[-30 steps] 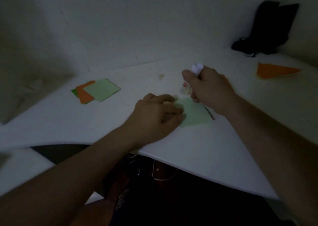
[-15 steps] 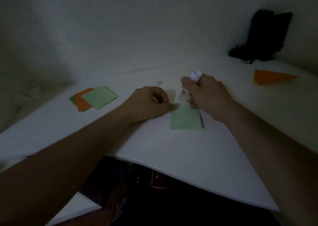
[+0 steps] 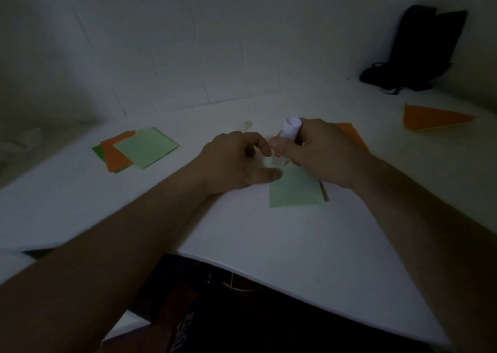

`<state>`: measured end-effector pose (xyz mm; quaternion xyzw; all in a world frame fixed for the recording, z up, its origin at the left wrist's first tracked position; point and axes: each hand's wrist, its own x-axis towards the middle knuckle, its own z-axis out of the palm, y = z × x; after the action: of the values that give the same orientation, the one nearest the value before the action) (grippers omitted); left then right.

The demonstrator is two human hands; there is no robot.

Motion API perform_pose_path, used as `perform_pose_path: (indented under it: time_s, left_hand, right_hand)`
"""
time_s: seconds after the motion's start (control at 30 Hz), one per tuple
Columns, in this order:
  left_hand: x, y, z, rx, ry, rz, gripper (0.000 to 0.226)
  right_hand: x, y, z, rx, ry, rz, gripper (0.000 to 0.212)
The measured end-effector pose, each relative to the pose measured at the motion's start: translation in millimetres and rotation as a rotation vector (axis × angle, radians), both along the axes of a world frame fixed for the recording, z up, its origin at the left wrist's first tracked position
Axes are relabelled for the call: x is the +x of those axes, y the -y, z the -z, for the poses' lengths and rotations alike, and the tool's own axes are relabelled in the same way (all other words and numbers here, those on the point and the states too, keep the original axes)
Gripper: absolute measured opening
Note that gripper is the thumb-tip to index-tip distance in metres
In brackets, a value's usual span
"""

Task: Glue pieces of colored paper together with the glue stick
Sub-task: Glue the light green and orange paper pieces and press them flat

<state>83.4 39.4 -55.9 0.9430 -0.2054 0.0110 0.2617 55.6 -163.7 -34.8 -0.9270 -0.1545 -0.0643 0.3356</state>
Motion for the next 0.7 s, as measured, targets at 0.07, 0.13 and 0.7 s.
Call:
perform_pose_path:
  time_s: [0.07, 0.13, 0.7]
  left_hand:
    - [0.0, -0.7, -0.3, -0.003, -0.006, 0.012, 0.058]
    - [-0.1, -0.8, 0.2, 0.003, 0.000, 0.022, 0.055]
    - [2.5, -3.3, 5.2, -0.008, 0.064, 0.073, 0.052]
  right_hand:
    - [2.9, 0.1, 0.7, -0.015, 0.006, 0.018, 0.026]
    - [6.2, 1.6, 2.7, -0.022, 0.020, 0.044, 0.039]
    - [5.1, 26.3, 1.6, -0.078, 0.045, 0.107, 0.028]
